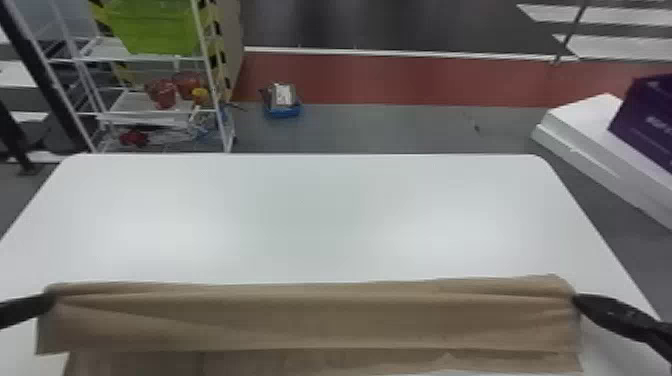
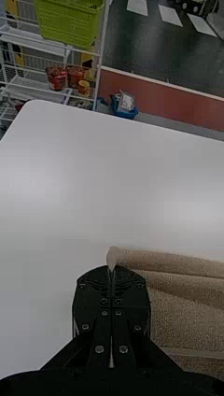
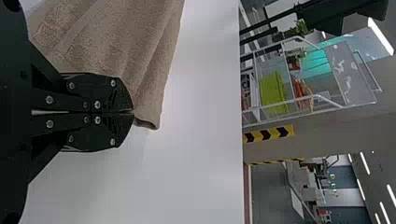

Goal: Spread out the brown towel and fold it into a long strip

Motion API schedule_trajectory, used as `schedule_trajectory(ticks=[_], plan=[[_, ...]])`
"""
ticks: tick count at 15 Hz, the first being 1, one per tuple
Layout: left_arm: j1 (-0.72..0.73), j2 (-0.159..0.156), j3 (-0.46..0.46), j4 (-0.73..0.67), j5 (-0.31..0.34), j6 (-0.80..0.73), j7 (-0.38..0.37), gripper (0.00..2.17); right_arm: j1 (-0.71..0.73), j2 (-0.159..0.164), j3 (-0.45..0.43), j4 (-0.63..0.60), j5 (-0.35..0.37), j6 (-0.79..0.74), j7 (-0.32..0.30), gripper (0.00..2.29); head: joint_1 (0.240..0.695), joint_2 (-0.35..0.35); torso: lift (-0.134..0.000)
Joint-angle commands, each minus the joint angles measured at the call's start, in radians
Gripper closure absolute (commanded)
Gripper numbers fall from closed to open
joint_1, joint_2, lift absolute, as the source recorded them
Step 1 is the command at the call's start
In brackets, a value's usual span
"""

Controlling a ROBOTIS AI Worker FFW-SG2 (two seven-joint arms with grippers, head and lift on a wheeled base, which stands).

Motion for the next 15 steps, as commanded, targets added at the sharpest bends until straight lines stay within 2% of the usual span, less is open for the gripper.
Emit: schedule_trajectory(ticks=[1, 3, 7, 10, 15], plan=[[-0.001, 0.014, -0.066, 0.013, -0.098, 0.001, -0.02, 1.59, -0.004, -0.001, 0.001, 0.0, 0.006, -0.005, -0.002, 1.4, 0.695, -0.041, -0.123], [0.003, 0.012, -0.087, 0.012, -0.138, 0.001, -0.039, 1.59, -0.004, -0.003, 0.001, 0.0, 0.009, -0.009, -0.003, 1.4, 0.695, -0.044, -0.123], [0.016, 0.014, -0.081, -0.019, -0.234, 0.001, -0.161, 1.59, -0.002, -0.004, -0.007, -0.005, 0.008, -0.009, -0.006, 1.4, 0.695, -0.06, -0.123], [0.062, 0.006, -0.043, -0.063, -0.236, 0.001, -0.204, 1.59, 0.003, -0.013, -0.014, -0.005, 0.0, -0.009, -0.006, 1.4, 0.695, -0.06, -0.123], [0.128, -0.043, -0.044, -0.079, -0.214, 0.001, -0.208, 1.59, 0.007, -0.007, -0.011, -0.011, -0.012, -0.018, -0.008, 1.4, 0.695, -0.078, -0.123]])
